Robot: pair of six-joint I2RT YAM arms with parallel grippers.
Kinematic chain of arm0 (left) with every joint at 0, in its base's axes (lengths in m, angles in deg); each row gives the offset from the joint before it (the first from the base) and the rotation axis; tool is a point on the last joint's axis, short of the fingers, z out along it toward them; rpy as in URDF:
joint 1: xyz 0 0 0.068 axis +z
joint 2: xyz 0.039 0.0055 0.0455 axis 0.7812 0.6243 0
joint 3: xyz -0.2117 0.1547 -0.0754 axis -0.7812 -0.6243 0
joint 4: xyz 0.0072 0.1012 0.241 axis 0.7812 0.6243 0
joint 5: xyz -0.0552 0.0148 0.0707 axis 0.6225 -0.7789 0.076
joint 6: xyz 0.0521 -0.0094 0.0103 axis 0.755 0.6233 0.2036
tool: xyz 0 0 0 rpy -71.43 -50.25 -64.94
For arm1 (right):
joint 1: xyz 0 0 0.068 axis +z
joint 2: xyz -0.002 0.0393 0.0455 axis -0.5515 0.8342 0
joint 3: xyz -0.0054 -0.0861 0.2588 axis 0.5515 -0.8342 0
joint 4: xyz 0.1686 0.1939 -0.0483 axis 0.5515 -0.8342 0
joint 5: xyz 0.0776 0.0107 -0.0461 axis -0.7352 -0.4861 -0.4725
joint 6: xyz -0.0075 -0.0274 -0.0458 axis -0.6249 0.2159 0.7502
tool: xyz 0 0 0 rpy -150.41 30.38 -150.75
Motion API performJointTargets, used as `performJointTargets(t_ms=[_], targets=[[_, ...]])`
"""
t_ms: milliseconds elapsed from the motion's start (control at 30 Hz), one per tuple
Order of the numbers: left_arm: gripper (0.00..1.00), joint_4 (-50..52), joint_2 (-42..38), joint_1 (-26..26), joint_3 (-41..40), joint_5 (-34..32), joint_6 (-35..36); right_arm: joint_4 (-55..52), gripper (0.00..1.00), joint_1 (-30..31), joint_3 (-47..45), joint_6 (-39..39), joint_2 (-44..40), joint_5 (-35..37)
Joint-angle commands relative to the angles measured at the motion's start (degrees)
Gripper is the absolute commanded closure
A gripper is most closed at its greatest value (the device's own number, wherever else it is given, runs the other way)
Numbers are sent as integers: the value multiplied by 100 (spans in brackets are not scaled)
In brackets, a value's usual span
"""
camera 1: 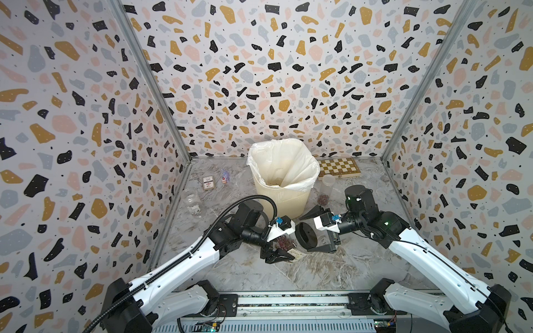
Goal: Empty the moldy dried flower tea in the jars
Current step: Unscrew the lid from the jar.
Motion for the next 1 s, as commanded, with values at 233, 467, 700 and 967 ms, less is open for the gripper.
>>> performJointTargets(t_ms=[233, 467, 700, 967], targets=[[29, -508, -68, 52, -177, -717, 136, -323, 1, -118, 702, -913, -98, 435], [29, -687, -88, 90, -287, -1462, 197, -645, 1, -102, 934, -2151, -171, 827], [29, -974, -92, 91, -348, -2181, 250, -1054, 4, -108, 1426, -4720, 669, 1803], [29, -977, -177, 91, -411, -2210, 181, -718, 3, -99, 1154, -5478, 1027, 1558]])
